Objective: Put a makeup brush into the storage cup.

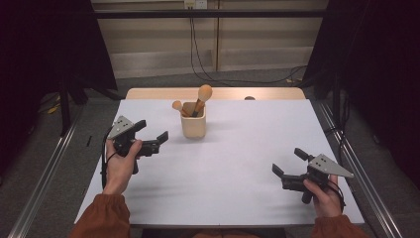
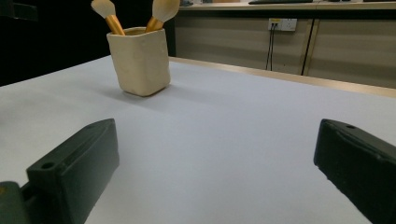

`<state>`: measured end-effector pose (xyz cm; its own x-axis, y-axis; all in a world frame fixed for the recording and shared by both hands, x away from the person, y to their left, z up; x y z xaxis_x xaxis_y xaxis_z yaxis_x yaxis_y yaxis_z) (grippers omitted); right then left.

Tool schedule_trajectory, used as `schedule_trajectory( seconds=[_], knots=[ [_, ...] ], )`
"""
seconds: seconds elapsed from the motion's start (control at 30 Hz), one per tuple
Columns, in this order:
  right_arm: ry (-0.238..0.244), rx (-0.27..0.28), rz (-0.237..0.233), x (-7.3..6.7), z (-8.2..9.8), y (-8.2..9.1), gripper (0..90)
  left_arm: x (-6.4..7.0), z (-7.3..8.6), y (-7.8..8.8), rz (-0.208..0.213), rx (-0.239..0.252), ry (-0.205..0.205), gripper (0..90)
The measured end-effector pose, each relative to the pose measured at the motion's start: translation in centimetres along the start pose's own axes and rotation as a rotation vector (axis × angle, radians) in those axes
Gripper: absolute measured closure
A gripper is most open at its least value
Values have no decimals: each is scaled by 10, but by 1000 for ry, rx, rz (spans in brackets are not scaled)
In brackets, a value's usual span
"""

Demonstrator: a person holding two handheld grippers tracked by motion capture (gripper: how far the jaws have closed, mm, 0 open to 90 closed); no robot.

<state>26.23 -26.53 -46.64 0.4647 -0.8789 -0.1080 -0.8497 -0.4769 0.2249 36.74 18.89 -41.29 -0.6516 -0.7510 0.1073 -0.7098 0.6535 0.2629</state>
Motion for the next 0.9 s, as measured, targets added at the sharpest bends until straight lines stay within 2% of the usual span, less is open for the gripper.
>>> schedule_trajectory(
  seconds=[0.17,0.27,0.43,0.53,0.63,0.9],
  knots=[
    [1,1,3,1,0,0,0,4,4,10,-2,1,-17,28],
    [-1,-1,3,1,0,0,0,8,6,14,8,-5,-42,34],
    [1,0,4,1,0,0,0,14,11,21,2,-6,-48,32],
    [1,2,3,1,0,0,0,16,15,26,-11,14,-54,32],
    [-1,1,3,1,0,0,0,16,22,29,-26,-1,-43,33],
    [1,0,4,1,0,0,0,19,31,46,-27,-16,-45,32]
  ],
)
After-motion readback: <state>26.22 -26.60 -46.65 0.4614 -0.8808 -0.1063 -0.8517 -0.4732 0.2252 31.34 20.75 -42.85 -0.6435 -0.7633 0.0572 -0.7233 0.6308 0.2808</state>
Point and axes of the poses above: each handheld gripper's, and its own axes: y roughly backward along the jaws, z roughly out of its underside, x roughly to its right, the point moved 4 cm from there along -y, roughly forward along the jaws, and after that the axes turned 2 degrees about -y, right-handed, at the moved point
